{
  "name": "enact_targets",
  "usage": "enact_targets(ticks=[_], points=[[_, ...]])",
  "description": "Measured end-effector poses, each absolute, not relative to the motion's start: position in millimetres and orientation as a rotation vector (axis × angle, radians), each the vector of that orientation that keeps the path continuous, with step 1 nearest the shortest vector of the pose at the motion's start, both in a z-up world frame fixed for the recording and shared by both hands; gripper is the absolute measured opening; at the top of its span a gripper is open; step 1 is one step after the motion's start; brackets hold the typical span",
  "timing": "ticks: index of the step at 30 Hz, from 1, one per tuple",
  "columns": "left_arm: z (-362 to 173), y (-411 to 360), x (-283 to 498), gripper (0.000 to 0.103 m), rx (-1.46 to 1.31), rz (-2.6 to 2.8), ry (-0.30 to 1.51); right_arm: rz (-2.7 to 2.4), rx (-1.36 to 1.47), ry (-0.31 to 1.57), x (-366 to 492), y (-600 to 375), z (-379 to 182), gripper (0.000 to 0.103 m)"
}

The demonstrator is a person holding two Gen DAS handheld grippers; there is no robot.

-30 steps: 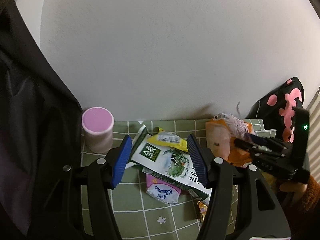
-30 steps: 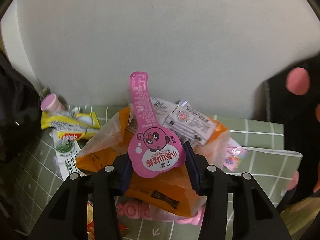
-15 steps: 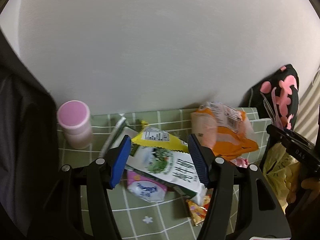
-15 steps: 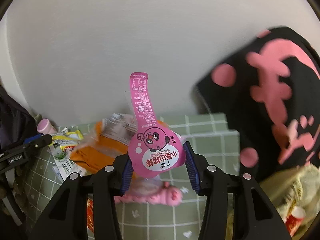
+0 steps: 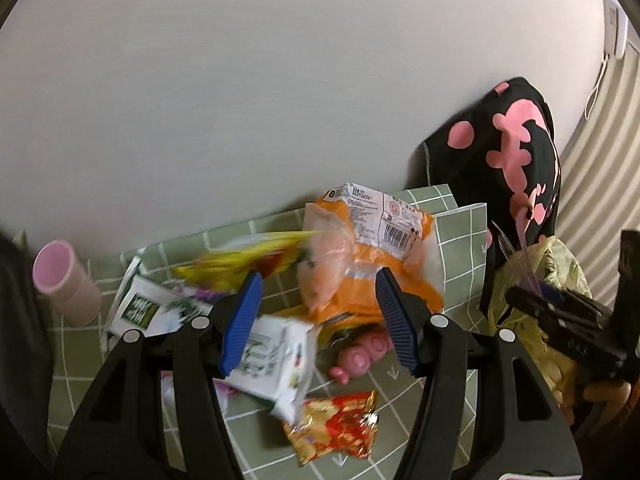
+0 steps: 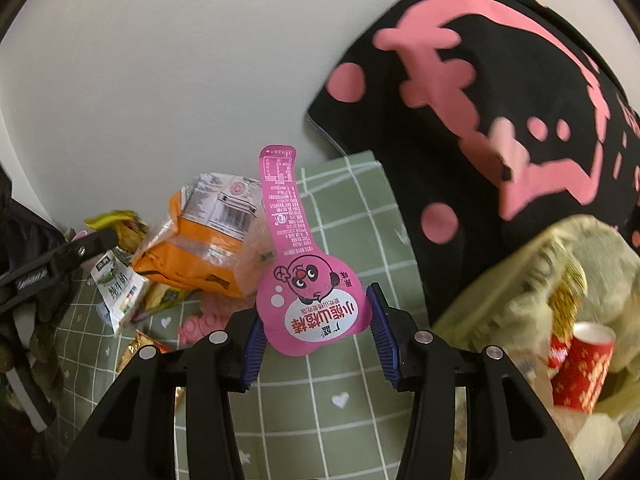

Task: Collect trash
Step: 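Lift the pink lollipop snack with the right tool while the left tool grasps the orange bread bag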

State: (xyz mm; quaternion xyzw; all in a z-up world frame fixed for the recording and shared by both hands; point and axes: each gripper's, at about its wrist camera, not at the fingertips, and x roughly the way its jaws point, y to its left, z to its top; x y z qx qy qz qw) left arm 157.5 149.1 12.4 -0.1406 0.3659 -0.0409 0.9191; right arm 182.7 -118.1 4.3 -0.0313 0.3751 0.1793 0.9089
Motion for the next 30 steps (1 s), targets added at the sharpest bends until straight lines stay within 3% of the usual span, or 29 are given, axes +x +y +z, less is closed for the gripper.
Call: enact_targets(ticks=[18,30], points=[[-0.1,110.7,206.0,0.056,-0.132,-0.146,0.778,0.335,-0.048,0.812,156.9,-150.3,-9.8,0.044],[-24.3,121.6,222.5,0.056,-0.200,-0.059,0.854,0.350,-0.048,0.821,153.9,-153.1,-10.9,0.044]])
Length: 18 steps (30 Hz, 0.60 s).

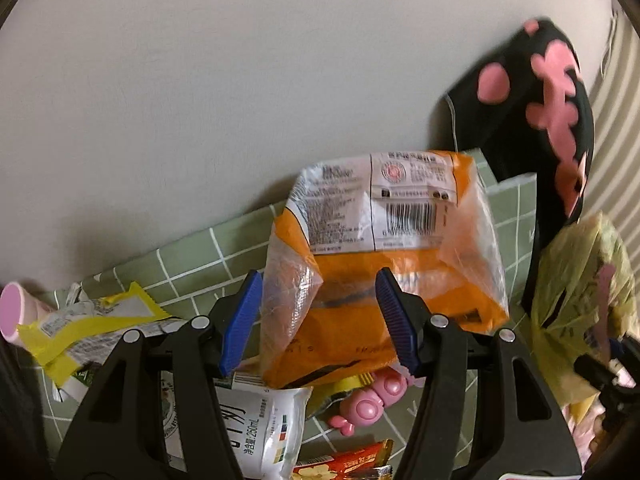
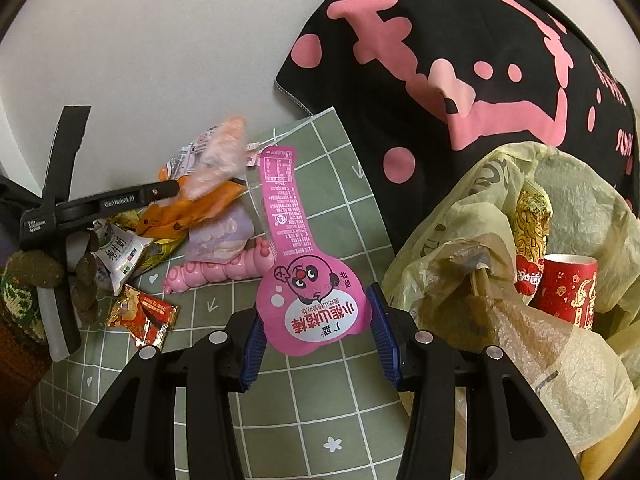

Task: Collect trash
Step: 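Lift the pink lollipop snack with the right tool while the left tool grasps the orange bread bag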

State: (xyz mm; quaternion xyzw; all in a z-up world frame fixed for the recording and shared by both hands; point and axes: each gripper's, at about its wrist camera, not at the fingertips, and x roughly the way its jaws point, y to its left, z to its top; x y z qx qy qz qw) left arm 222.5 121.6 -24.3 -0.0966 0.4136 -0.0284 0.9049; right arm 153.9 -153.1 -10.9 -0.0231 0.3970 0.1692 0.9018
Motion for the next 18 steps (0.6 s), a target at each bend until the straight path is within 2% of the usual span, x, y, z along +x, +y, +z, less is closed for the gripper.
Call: enact_targets(ticks=[6,16,18], points=[[-8.3,142.8,208.5,0.056,-0.267,-0.106,0.732,0.363,-0.044,0.824,153.4,-153.4,-13.0,0.044],[-32.6,139.3,241.3,0.055,-0.236,-0.073,0.897,0.376,-0.038,0.836,154.5,-150.7,-19.8,0.044],[-35.1,136.0,242.7,0.038,-0.248,-0.077,0.917,0.378,-0.038,0.835,154.1,-150.5,-19.4,0.044]])
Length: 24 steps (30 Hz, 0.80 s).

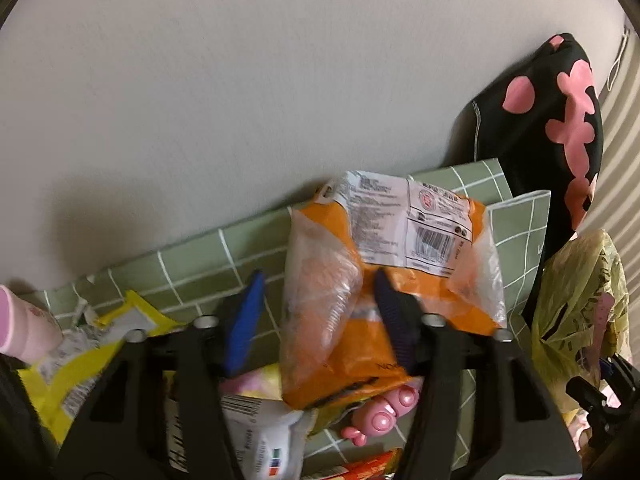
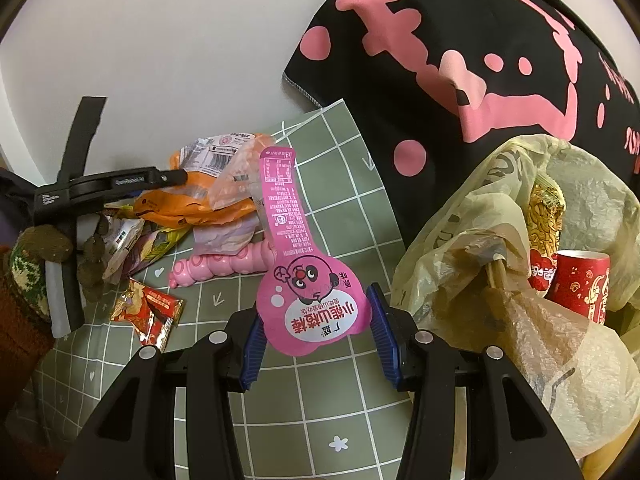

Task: Collect trash
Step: 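Lift the pink lollipop snack with the right tool while the left tool grasps the orange bread bag, then carry the pink snack and orange bag over the trash bag and release them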

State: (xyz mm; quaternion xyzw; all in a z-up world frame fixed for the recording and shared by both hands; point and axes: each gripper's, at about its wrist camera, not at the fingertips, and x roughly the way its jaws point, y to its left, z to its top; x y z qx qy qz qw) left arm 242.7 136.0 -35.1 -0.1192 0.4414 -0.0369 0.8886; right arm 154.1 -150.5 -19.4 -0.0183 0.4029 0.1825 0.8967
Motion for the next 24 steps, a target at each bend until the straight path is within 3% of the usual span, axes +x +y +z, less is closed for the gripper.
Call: enact_targets(ticks=[1,5,15,24], points=[[-33.4,134.1,240.7,0.029,-0.248,-0.069,0.918,0.379,-0.037,0.832,153.5,-150.4,-18.4,0.044],[-15.1,130.9,223.5,0.024,-0.255,-0.069,0.873,0.383,-0.034,0.819,152.7,-150.8,-13.9,0.044],[45.7,120.0,184.0,0.024,-0.225,-0.082,0.751,0.394,-0.045,0.791,153.3,-148.7,-2.0,0.044],[67.7,109.9,177.3,0.024,-0.232,-0.124,0.707,0.372,-0.056,0.707,155.5,-161.8,37.5,0.044]])
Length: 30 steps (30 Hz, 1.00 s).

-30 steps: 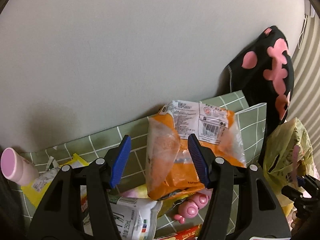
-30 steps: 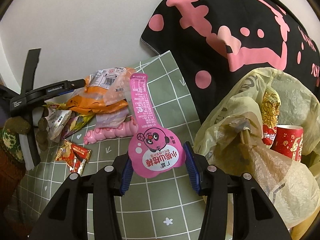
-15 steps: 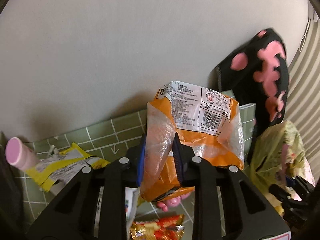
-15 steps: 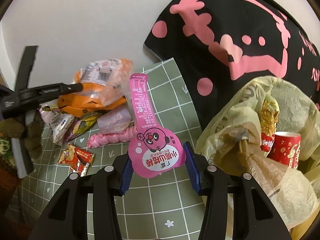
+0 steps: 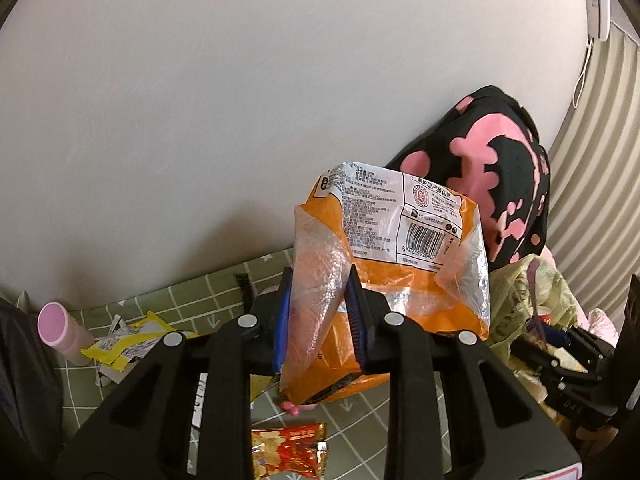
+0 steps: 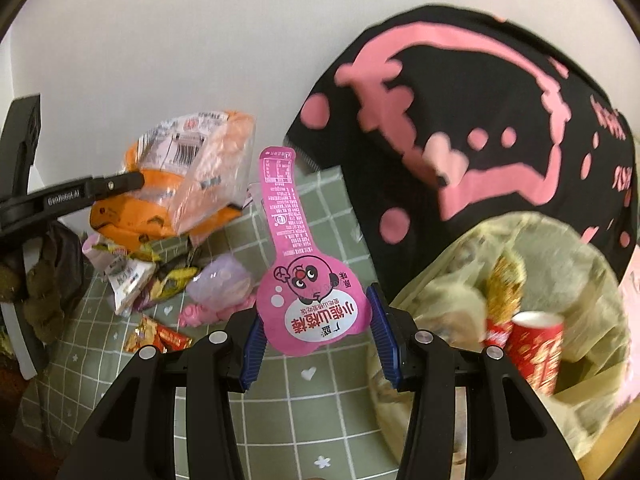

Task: Collect trash
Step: 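Carry the pink snack and orange bag over the trash bag and release them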

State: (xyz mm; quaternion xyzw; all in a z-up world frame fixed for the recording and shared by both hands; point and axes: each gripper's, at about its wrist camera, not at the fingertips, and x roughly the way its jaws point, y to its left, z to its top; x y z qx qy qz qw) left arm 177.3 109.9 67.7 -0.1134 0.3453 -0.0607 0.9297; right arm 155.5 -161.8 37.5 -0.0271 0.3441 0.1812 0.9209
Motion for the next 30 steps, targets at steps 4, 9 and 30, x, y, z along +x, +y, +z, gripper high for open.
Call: enact_targets(ticks=[4,9,30], points=[[78.6,97.4,181.4,0.024,-0.231,-0.162,0.690,0.340,-0.047,0.673,156.6,-176.8,54.0,0.044],[90.9,68.8,189.5,0.024,-0.212,-0.224,0.665,0.277,-0.026,0.632,156.4,-207.8,72.4,0.044],[102.0,-78.9,215.3,0.024,-0.090,-0.468,0.649,0.003,0.076,0.552,138.6,-355.4,97.9,0.044]])
